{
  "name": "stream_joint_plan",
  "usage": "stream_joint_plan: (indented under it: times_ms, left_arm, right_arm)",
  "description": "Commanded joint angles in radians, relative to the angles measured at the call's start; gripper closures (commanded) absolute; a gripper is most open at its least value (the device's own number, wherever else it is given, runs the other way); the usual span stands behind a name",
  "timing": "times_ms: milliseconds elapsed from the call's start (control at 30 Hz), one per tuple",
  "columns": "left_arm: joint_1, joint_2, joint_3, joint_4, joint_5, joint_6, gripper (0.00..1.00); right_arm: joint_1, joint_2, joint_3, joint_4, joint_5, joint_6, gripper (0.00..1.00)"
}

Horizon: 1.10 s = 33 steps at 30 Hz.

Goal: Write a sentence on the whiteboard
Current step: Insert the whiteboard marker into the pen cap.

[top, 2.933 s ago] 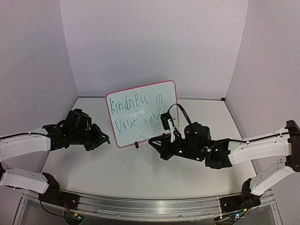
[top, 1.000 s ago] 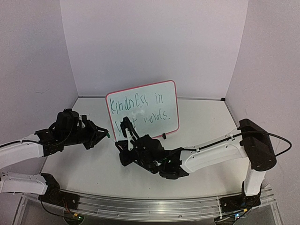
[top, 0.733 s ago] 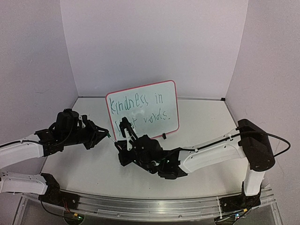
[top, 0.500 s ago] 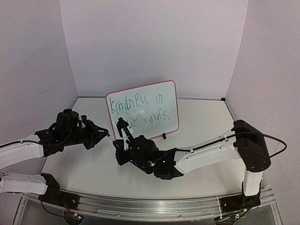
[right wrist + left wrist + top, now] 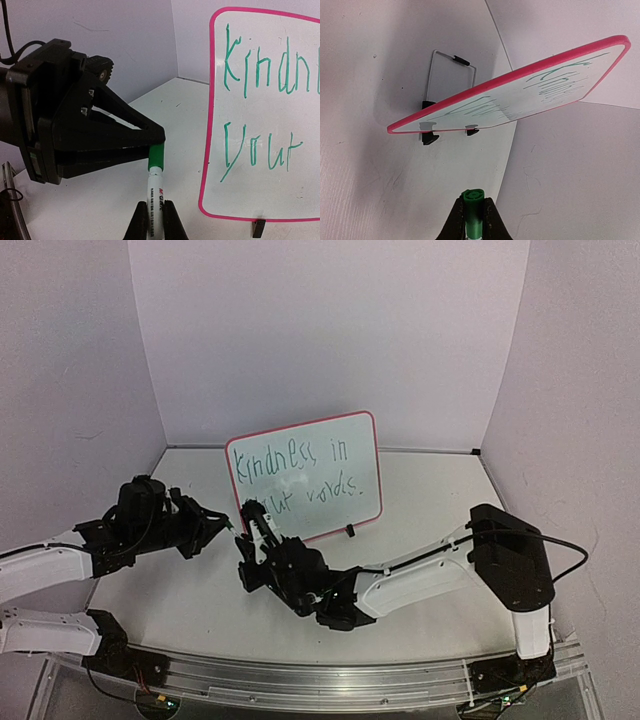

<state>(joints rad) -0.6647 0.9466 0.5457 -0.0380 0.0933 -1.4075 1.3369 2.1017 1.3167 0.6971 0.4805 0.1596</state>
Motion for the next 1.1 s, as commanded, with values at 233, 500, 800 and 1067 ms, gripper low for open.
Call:
stream_joint_plan:
  times_ms: [233,500,800,1067]
  left_arm:
    - [-0.01,-0.027,-0.02,0.096,0.067,-0.038,1.0]
    - [-0.01,-0.032,-0.033,0.118,0.086,-0.041,1.0]
    - [-0.01,-0.028,-0.031,0.133,0.105,-0.033,1.0]
    - [-0.012,-0.022,-0.024,0.138,0.115,-0.024,1.0]
  right_arm:
    - [-0.01,0.083,0.084,0.131,0.016,-0.141,1.0]
    - [-0.031,0.098,0.107,0.131,-0.001,-0.144,1.0]
    - [-0.059,0.123,0.161,0.09,-0.033,-0.137,1.0]
    - [-0.081,0.156,0.208,0.059,-0.056,-0.123,1.0]
